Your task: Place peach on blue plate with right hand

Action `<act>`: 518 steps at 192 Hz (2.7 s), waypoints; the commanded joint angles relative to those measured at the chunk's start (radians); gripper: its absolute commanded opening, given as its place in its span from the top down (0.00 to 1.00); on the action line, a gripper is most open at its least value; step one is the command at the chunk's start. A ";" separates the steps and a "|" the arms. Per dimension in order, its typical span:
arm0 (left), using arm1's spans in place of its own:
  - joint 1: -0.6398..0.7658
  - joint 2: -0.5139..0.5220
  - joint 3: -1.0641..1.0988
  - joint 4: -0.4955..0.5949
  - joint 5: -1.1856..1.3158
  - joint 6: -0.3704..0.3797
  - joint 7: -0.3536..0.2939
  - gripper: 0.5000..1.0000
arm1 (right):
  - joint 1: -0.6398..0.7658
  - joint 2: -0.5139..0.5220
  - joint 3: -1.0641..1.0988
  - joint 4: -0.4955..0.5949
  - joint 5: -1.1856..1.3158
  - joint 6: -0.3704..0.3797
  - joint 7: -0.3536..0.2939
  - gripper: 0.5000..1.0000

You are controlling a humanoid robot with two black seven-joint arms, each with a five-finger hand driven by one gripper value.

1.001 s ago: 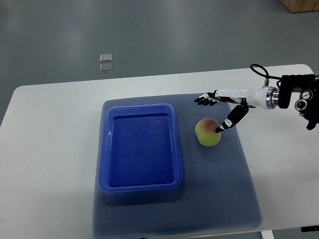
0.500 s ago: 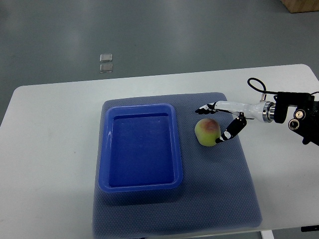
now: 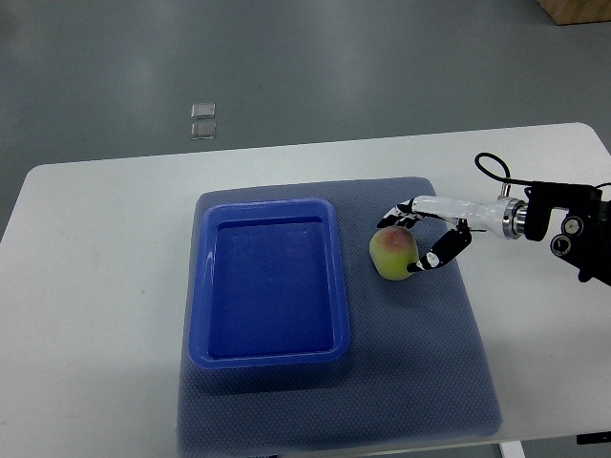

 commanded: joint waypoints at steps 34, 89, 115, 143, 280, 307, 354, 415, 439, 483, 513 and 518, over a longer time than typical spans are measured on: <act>0.000 0.000 0.000 0.000 0.000 0.001 0.000 0.00 | 0.003 -0.002 -0.008 0.000 -0.002 -0.001 0.013 0.55; 0.000 0.000 0.000 0.000 0.000 0.001 -0.001 0.00 | 0.020 -0.005 -0.001 -0.002 0.001 -0.001 0.049 0.77; 0.001 0.000 0.000 0.000 0.000 0.001 -0.001 0.00 | 0.035 -0.003 0.007 -0.006 0.013 -0.001 0.054 0.84; 0.000 0.000 0.000 -0.002 0.000 -0.001 -0.001 0.00 | 0.098 0.066 0.008 -0.008 0.021 0.002 0.055 0.90; 0.004 0.000 -0.003 0.003 -0.001 0.001 -0.003 0.00 | 0.220 0.377 -0.128 -0.184 0.075 0.021 0.039 0.87; 0.004 0.000 -0.003 -0.003 -0.001 0.001 -0.003 0.00 | 0.215 0.411 -0.142 -0.195 0.073 0.019 0.039 0.86; 0.004 0.000 -0.003 0.006 -0.001 0.001 -0.001 0.00 | 0.213 0.449 -0.171 -0.216 0.073 0.005 0.039 0.52; 0.004 0.000 -0.002 -0.003 -0.001 -0.001 -0.003 0.00 | 0.218 0.451 -0.197 -0.221 0.088 -0.005 0.039 0.14; 0.004 0.000 -0.003 0.000 -0.001 -0.001 -0.003 0.00 | 0.218 0.445 -0.185 -0.221 0.095 -0.008 0.042 0.14; 0.003 0.000 0.000 -0.006 -0.001 -0.001 -0.003 0.00 | 0.212 0.434 -0.124 -0.221 0.214 0.009 0.042 0.14; 0.003 0.000 0.000 -0.006 -0.001 -0.001 -0.003 0.00 | 0.206 0.422 -0.070 -0.221 0.276 0.015 0.040 0.14; 0.003 0.000 0.000 -0.006 -0.001 -0.001 -0.003 0.00 | 0.198 0.422 -0.055 -0.221 0.294 0.015 0.039 0.14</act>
